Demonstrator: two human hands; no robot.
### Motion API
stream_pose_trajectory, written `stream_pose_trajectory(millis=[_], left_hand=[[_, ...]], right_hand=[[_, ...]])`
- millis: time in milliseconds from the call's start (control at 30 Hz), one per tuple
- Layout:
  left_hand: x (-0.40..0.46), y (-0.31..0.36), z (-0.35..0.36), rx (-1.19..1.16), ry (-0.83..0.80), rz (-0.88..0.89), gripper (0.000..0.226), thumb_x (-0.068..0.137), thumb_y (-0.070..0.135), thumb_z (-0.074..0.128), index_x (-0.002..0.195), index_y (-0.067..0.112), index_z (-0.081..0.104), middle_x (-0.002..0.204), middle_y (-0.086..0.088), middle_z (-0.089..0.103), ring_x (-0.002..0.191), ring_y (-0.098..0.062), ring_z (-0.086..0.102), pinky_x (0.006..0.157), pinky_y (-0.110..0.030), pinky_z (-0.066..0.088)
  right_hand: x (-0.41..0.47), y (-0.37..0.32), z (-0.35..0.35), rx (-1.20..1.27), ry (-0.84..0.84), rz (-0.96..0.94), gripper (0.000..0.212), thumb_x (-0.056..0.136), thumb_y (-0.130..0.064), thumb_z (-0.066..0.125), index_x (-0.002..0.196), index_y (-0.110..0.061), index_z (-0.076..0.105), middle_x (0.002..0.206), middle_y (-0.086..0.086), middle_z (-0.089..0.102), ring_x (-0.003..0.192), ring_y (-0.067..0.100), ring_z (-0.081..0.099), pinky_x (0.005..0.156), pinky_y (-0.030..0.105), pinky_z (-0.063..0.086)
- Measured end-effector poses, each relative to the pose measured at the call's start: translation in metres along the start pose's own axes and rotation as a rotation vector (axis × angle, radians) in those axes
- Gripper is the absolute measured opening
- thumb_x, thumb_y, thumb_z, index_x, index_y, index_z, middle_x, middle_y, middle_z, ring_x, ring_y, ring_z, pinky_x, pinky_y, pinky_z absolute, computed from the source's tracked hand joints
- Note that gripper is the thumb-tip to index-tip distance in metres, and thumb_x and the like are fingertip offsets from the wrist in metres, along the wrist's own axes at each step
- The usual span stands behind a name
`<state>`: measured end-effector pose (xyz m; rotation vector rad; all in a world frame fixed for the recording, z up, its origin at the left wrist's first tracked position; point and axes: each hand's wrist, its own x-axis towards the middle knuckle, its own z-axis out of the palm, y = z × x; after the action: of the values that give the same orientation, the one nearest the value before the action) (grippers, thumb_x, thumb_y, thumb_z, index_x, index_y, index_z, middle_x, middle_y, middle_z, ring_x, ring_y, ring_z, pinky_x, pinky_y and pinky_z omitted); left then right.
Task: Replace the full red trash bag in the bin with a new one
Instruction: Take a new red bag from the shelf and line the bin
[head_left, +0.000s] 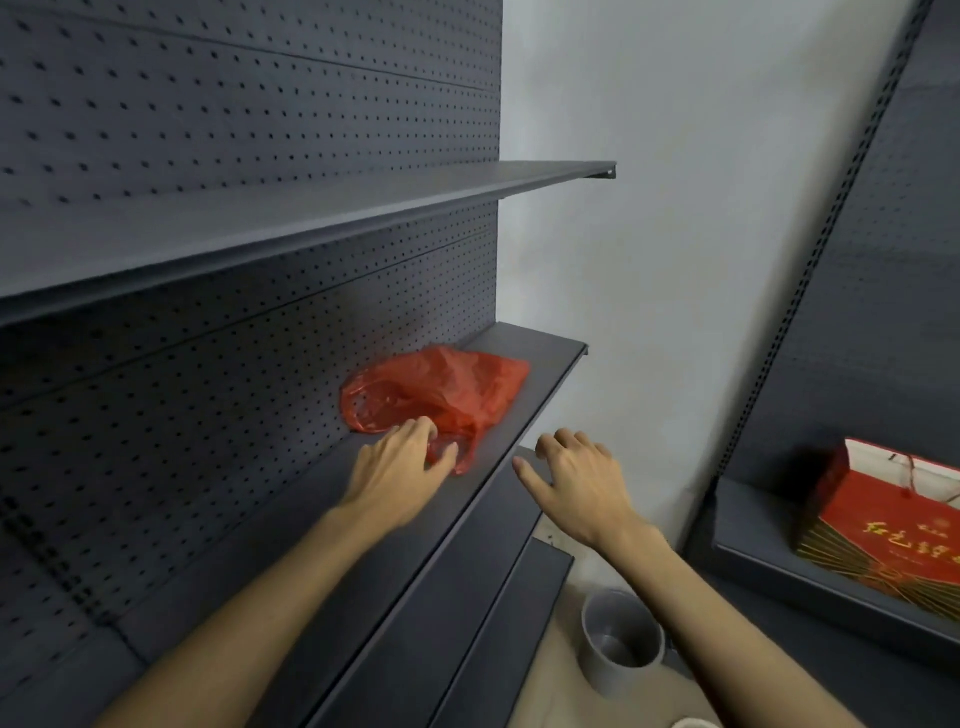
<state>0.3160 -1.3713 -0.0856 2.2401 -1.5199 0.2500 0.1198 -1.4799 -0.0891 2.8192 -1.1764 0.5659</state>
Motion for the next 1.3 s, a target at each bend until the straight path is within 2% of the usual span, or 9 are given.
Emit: stream_pose_trajectory(millis=[367, 533, 667, 867, 933, 1000, 1133, 1233, 1300], left_hand=[[0.068, -0.011, 0.045, 0.148, -0.072, -0.3, 0.044, 0.098, 0.053, 0.04, 0.128, 0.021, 0.046, 0.122, 0.001, 0.064, 0.104, -0.019, 0.064, 0.084, -0.037, 0.047], [0.071, -0.022, 0.058, 0.21, -0.081, -0.391, 0.042, 0.099, 0.05, 0.038, 0.129, 0.021, 0.043, 0.116, -0.002, 0.067, 0.096, -0.021, 0.066, 0.072, -0.032, 0.044], [0.074, -0.036, 0.067, 0.216, -0.086, -0.469, 0.04, 0.099, 0.05, 0.037, 0.127, 0.022, 0.041, 0.113, -0.004, 0.068, 0.096, -0.023, 0.065, 0.073, -0.035, 0.045], [0.079, -0.05, 0.076, 0.189, -0.076, -0.519, 0.036, 0.099, 0.047, 0.04, 0.126, 0.023, 0.041, 0.112, -0.004, 0.067, 0.096, -0.024, 0.066, 0.071, -0.034, 0.043], [0.079, -0.054, 0.077, 0.176, -0.078, -0.537, 0.036, 0.099, 0.044, 0.042, 0.127, 0.023, 0.04, 0.108, -0.004, 0.067, 0.094, -0.024, 0.066, 0.071, -0.034, 0.042], [0.081, -0.06, 0.077, 0.165, -0.076, -0.548, 0.037, 0.099, 0.042, 0.044, 0.129, 0.022, 0.039, 0.1, -0.004, 0.067, 0.086, -0.024, 0.066, 0.068, -0.033, 0.042], [0.092, -0.069, 0.079, 0.101, -0.045, -0.536, 0.042, 0.098, 0.037, 0.048, 0.135, 0.022, 0.035, 0.106, -0.004, 0.066, 0.074, -0.021, 0.061, 0.064, -0.034, 0.047], [0.099, -0.065, 0.089, 0.042, 0.005, -0.475, 0.051, 0.097, 0.034, 0.053, 0.141, 0.021, 0.032, 0.128, -0.01, 0.052, 0.103, -0.027, 0.058, 0.075, -0.039, 0.051], [0.107, -0.055, 0.098, 0.048, 0.033, -0.453, 0.057, 0.096, 0.037, 0.053, 0.146, 0.021, 0.029, 0.137, -0.011, 0.043, 0.121, -0.028, 0.048, 0.087, -0.042, 0.05]], right_hand=[[0.098, 0.043, 0.068, 0.173, -0.107, -0.258, 0.052, 0.092, -0.058, 0.033, 0.113, -0.015, 0.054, 0.106, 0.009, 0.065, 0.103, 0.033, 0.06, 0.081, 0.042, 0.049], [0.131, 0.042, 0.099, 0.327, -0.21, -0.313, 0.042, 0.096, -0.05, 0.041, 0.12, -0.016, 0.042, 0.107, 0.01, 0.064, 0.101, 0.034, 0.059, 0.068, 0.038, 0.041], [0.148, 0.032, 0.121, 0.395, -0.274, -0.29, 0.052, 0.096, -0.049, 0.041, 0.136, -0.018, 0.03, 0.105, 0.01, 0.068, 0.099, 0.035, 0.062, 0.072, 0.041, 0.047], [0.164, 0.019, 0.147, 0.474, -0.44, -0.196, 0.065, 0.094, -0.056, 0.04, 0.15, -0.03, 0.018, 0.125, 0.007, 0.064, 0.113, 0.032, 0.059, 0.087, 0.044, 0.048], [0.169, 0.015, 0.151, 0.534, -0.505, -0.147, 0.057, 0.094, -0.055, 0.041, 0.142, -0.025, 0.036, 0.123, 0.007, 0.064, 0.113, 0.032, 0.059, 0.086, 0.041, 0.047], [0.17, 0.013, 0.154, 0.632, -0.51, -0.072, 0.046, 0.093, -0.057, 0.043, 0.113, -0.018, 0.057, 0.104, 0.006, 0.068, 0.099, 0.031, 0.063, 0.081, 0.04, 0.05], [0.171, 0.025, 0.152, 0.761, -0.343, 0.042, 0.045, 0.094, -0.053, 0.045, 0.072, -0.015, 0.055, 0.069, 0.002, 0.062, 0.068, 0.026, 0.062, 0.064, 0.038, 0.051], [0.167, 0.05, 0.145, 0.757, -0.199, 0.159, 0.047, 0.095, -0.048, 0.047, 0.061, -0.015, 0.043, 0.056, 0.0, 0.051, 0.057, 0.026, 0.055, 0.056, 0.034, 0.042], [0.165, 0.072, 0.141, 0.724, -0.145, 0.24, 0.047, 0.093, -0.047, 0.051, 0.063, -0.012, 0.048, 0.057, 0.003, 0.055, 0.06, 0.029, 0.059, 0.057, 0.035, 0.044]])
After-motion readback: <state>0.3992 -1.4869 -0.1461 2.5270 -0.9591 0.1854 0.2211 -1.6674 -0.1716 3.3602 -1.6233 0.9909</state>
